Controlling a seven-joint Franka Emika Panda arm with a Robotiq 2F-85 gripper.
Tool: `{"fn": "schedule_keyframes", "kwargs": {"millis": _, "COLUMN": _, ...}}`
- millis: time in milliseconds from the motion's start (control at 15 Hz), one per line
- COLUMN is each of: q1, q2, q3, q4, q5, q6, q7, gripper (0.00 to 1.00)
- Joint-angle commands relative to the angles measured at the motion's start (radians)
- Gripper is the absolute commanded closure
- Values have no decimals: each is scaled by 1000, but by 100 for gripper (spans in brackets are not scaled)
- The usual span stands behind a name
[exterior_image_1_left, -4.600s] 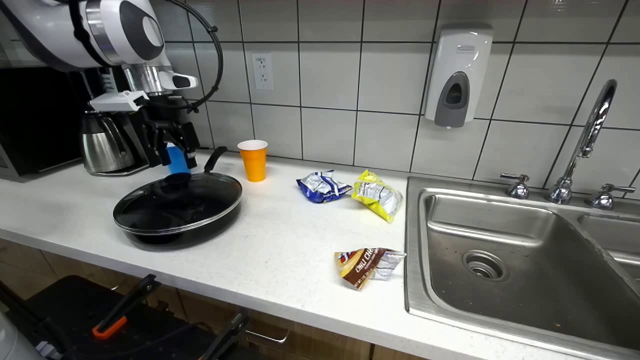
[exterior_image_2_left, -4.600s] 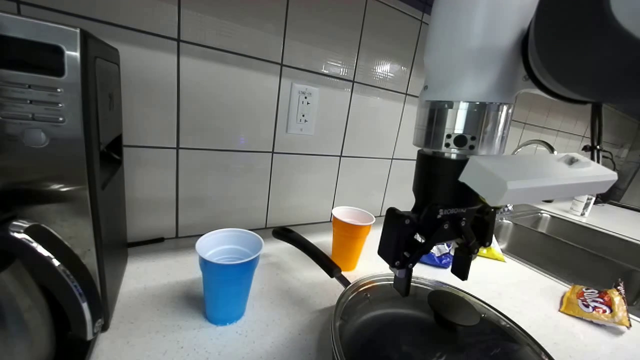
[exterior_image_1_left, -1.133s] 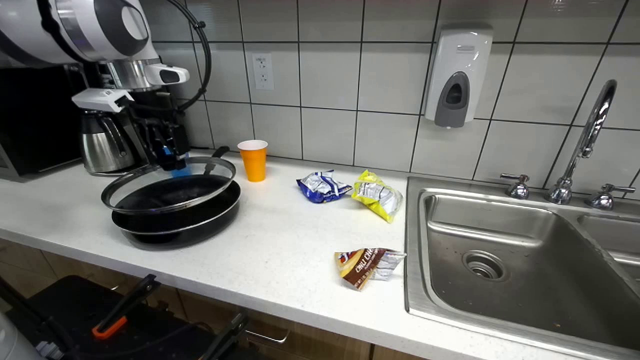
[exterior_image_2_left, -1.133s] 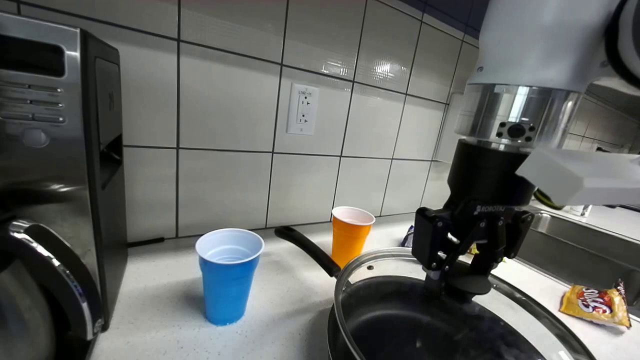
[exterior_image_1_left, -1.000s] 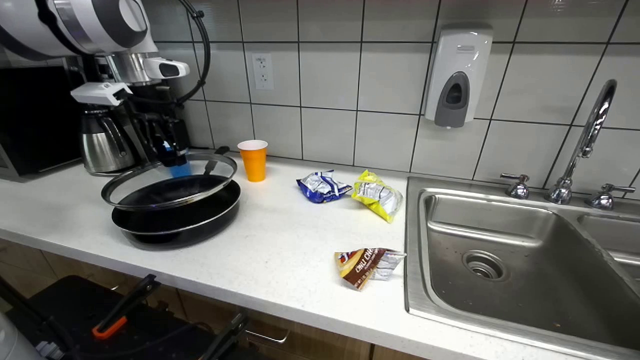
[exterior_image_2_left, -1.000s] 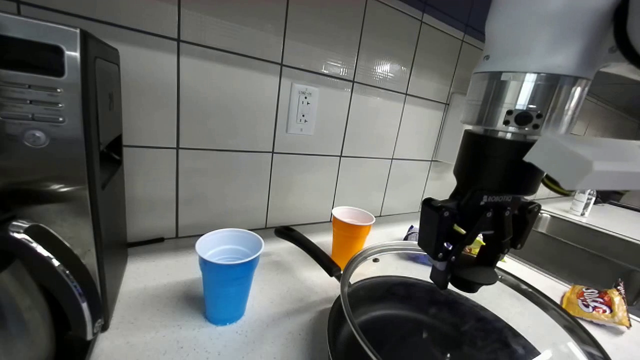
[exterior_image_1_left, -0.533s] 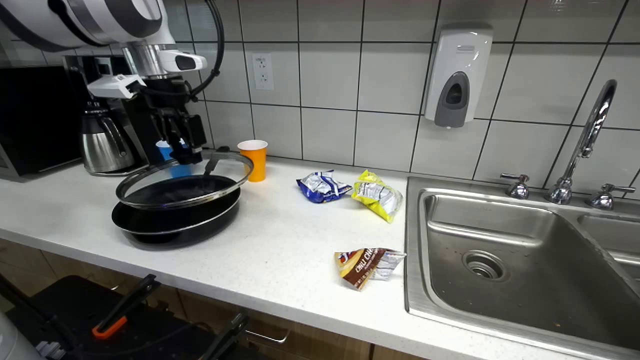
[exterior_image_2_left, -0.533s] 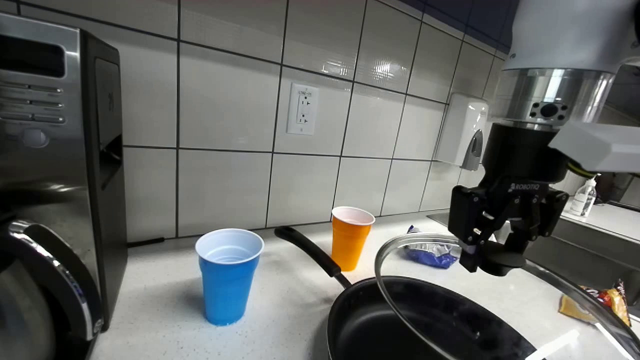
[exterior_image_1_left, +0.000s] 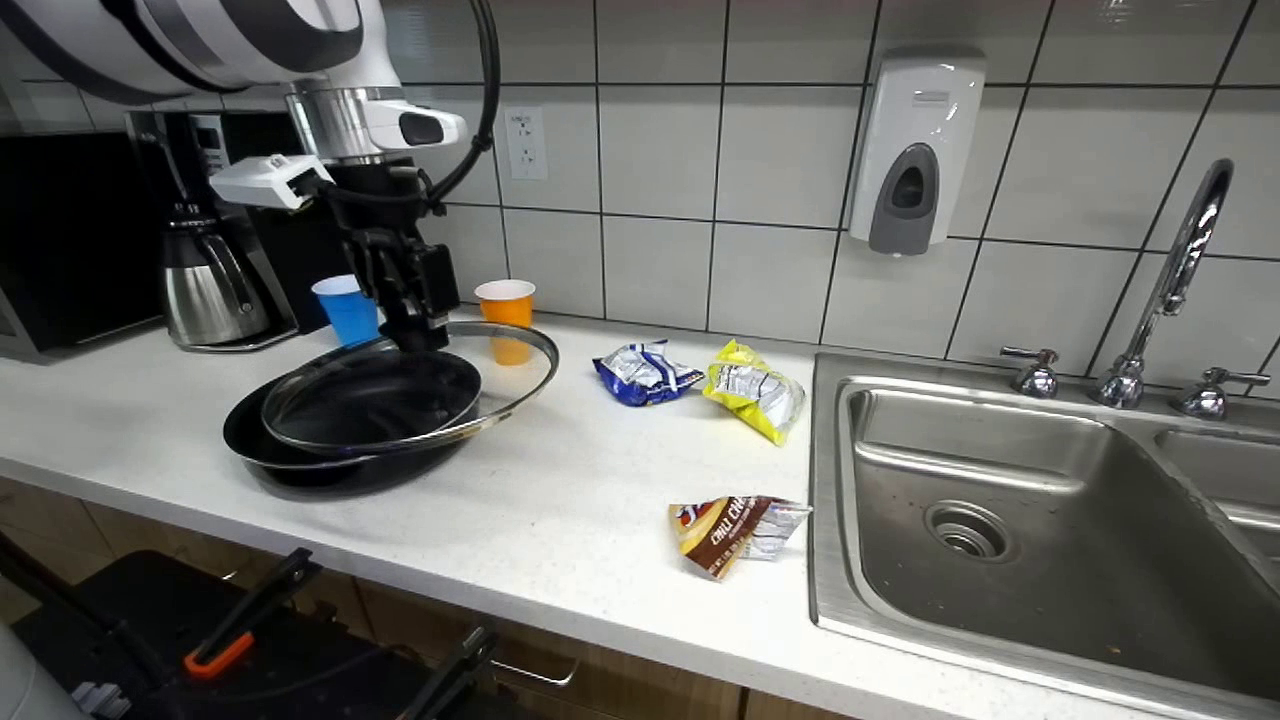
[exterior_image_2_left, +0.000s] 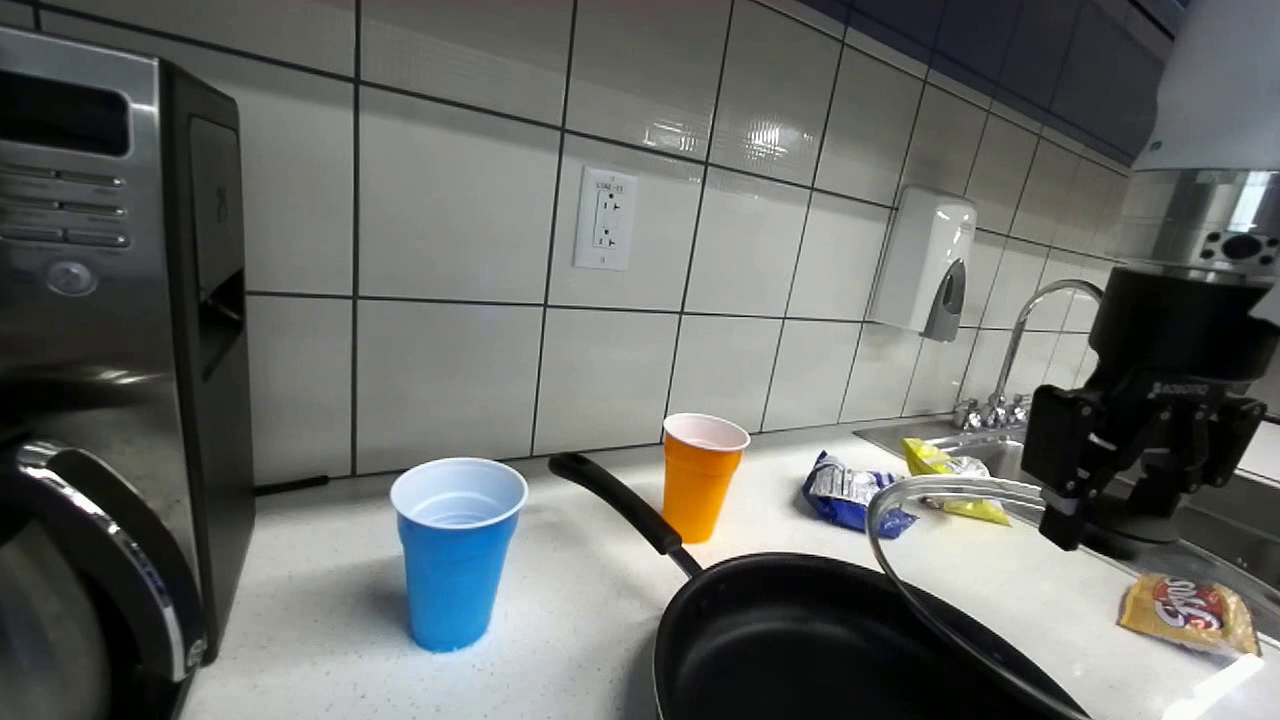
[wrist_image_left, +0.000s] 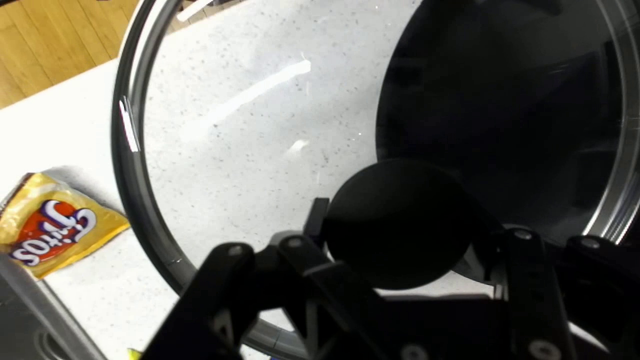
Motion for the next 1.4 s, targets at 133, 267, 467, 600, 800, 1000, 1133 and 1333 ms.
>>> {"fn": "schedule_keyframes", "kwargs": {"millis": 133, "q1": -90, "q2": -126, "q3": -42, "q4": -47, "q5": 26, "q6": -31, "q7": -98, "gripper": 62}}
{"fn": "schedule_keyframes", "kwargs": {"millis": 267, "q1": -124, "q2": -139, "q3": -58, "q4": -44, "q5": 15, "q6": -42, "q7": -111, "gripper": 62}}
{"fn": "schedule_keyframes", "kwargs": {"millis": 467, "q1": -174, "q2": -146, "q3": -77, "q4": -42, "q5": 3, "q6": -51, "q7": -131, "gripper": 62}}
{"fn": "schedule_keyframes", "kwargs": {"millis": 600, "q1": -199, "q2": -135, "q3": -92, "q4": -42, "q5": 4, "q6": -43, "q7": -149, "gripper": 62}}
{"fn": "schedule_keyframes", "kwargs": {"millis": 800, "q1": -232, "q2": -101, "q3": -117, "q4": -43, "q5": 4, "q6": -6, "q7": -167, "gripper": 62}}
{"fn": "schedule_keyframes", "kwargs": {"millis": 1000, "q1": -261, "q2": -64, "q3": -134, "q4": -45, "q5": -9, "q6": 27, "q7": -180, "gripper": 62}}
{"fn": "schedule_keyframes", "kwargs": {"millis": 1133, "q1": -279, "q2": -32, "q3": -138, "q4": -46, "q5": -25, "q6": 56, "q7": -181, "gripper": 62}}
{"fn": "schedule_keyframes", "kwargs": {"millis": 1333, "q1": -301, "q2": 24, "q3": -136, "q4": -46, "q5": -63, "q6": 121, "q7": -168, "gripper": 62}}
